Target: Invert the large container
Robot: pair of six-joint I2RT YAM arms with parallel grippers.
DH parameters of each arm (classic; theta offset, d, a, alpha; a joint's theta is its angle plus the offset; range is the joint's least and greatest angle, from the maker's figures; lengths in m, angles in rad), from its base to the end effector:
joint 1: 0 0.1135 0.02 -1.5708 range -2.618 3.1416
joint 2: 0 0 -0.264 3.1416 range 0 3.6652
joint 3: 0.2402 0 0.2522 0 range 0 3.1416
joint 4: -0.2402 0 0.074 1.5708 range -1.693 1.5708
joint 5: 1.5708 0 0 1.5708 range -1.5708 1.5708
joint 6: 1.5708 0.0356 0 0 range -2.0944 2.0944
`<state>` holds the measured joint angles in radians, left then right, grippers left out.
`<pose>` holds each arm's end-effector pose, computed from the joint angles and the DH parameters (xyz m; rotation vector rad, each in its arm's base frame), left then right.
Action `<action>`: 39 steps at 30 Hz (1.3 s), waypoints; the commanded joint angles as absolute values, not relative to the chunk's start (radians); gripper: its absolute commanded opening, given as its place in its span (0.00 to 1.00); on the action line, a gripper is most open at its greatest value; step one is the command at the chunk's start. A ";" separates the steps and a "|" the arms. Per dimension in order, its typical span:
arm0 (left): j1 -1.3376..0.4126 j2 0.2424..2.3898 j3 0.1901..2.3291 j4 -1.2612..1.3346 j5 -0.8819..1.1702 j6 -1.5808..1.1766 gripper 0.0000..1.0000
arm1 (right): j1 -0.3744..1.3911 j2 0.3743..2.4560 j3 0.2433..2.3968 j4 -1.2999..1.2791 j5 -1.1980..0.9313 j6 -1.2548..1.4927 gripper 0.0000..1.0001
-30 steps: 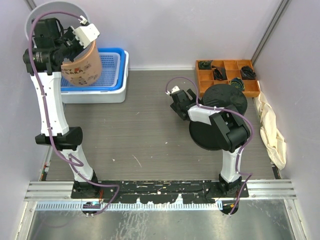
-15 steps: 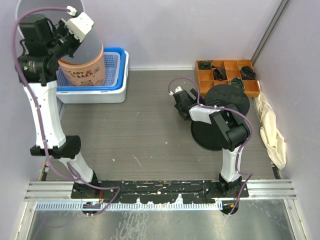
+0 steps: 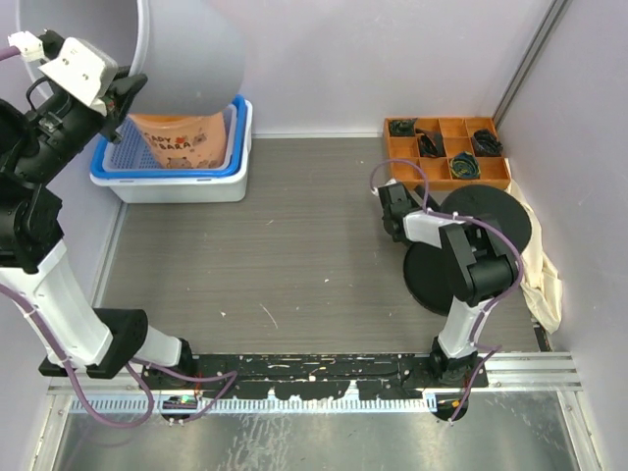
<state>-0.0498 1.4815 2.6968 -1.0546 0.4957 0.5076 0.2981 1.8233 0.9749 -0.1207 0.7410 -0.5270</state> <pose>0.1284 -0.0234 0.6438 0.7688 1.2053 0.0277 0.3413 0.0797 0.1424 -0.7098 2.3561 -1.0293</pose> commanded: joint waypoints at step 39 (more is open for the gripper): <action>-0.118 1.452 0.891 1.113 0.772 -2.139 0.00 | -0.276 1.652 1.304 -0.789 -0.256 -0.388 1.00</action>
<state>-0.1059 1.5215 1.0206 0.9600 0.8658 -2.0094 -0.2329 1.6547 1.2453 -0.7738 -0.2283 -0.3901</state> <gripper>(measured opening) 0.054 0.996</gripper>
